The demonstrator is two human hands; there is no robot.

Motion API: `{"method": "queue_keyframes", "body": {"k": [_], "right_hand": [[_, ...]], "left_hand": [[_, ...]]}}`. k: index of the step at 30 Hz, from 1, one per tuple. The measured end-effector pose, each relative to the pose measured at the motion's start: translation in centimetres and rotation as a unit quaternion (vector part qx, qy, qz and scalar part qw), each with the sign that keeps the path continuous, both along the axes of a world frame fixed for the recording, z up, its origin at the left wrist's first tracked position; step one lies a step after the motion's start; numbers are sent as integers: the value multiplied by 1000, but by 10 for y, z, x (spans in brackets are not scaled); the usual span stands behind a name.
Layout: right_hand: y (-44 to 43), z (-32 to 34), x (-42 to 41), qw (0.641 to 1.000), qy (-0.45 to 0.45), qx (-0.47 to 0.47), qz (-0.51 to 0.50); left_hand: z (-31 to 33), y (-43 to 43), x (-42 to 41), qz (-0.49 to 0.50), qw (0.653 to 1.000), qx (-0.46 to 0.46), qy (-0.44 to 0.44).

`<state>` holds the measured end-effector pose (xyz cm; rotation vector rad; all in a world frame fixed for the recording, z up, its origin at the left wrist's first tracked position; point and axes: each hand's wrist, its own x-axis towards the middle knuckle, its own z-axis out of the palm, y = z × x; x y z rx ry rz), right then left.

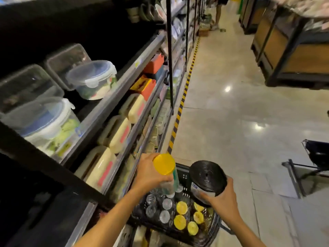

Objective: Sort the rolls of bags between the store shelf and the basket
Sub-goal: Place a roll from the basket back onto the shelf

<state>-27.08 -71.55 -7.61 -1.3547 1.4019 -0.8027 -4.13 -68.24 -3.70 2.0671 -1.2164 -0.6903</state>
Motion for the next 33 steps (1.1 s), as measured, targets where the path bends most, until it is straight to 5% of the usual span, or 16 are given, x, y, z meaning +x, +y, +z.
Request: {"method": "queue_keyframes", "body": {"k": [11,21,26,33], "right_hand": [[-19,-144,47,973,29,109,-199],[8,-314,48,928,75,250,-266],[17,-369,42,938,7,261,-228],[-1,-398,38,903,-135,310,-264]], "left_hand": [[-171,-111,21,-128,987,99,17],[-385,-153,-7,-249,955,158,22],[-460,-157,-19,-282,948,144,-20],[-511,-174,-33,-317,934,155,-47]]}}
